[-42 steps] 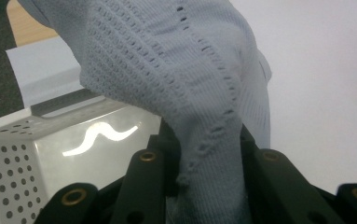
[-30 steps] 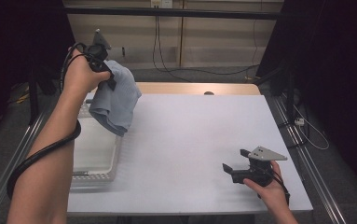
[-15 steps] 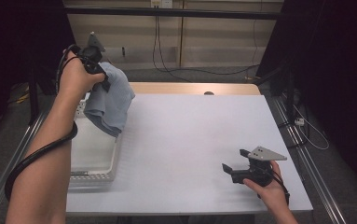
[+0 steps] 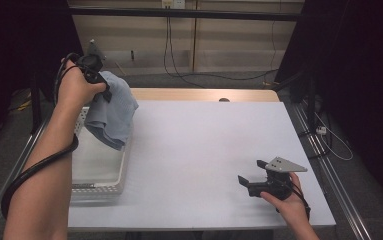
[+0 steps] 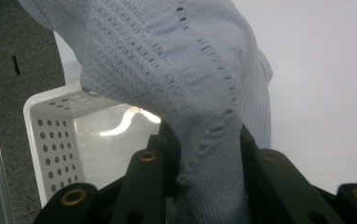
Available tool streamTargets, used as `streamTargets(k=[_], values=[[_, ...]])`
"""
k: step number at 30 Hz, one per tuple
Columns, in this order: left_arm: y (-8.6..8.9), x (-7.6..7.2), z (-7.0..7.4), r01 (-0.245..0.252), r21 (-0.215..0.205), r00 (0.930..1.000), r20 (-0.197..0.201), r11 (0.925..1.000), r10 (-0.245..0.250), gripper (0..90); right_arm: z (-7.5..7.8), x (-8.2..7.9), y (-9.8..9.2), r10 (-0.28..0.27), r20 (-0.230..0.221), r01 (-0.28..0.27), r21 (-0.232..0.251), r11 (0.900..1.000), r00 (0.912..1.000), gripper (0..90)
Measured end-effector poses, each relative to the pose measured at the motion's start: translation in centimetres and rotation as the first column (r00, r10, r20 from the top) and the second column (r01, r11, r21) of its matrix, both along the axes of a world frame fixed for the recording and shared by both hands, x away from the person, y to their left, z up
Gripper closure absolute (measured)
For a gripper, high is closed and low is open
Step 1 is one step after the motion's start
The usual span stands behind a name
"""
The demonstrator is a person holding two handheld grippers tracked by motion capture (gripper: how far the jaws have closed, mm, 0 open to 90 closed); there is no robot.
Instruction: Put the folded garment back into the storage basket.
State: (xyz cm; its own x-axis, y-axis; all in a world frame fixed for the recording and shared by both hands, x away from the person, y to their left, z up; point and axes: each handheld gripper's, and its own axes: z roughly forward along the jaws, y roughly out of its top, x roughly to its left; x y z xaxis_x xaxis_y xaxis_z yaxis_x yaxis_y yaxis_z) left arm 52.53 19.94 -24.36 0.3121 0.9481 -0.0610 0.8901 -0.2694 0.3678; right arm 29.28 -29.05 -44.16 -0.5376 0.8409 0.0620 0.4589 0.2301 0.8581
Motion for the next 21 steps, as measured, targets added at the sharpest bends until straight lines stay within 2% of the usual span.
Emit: streamTargets(k=[11, 21], values=[[1.4, -0.3, -0.9, -0.025, 0.010, 0.9996, -0.010, 0.9996, 0.025, 73.6, -0.1, 0.0, 0.1, 0.003, -0.002, -0.003, -0.001, 1.000, 1.0000, 7.5], [2.4, -0.7, -1.6, -0.029, 0.010, 0.9993, -0.026, 0.9995, 0.029, 73.6, 0.0, 0.0, 0.2, 0.003, -0.003, -0.003, 0.001, 1.000, 1.0000, 7.5]])
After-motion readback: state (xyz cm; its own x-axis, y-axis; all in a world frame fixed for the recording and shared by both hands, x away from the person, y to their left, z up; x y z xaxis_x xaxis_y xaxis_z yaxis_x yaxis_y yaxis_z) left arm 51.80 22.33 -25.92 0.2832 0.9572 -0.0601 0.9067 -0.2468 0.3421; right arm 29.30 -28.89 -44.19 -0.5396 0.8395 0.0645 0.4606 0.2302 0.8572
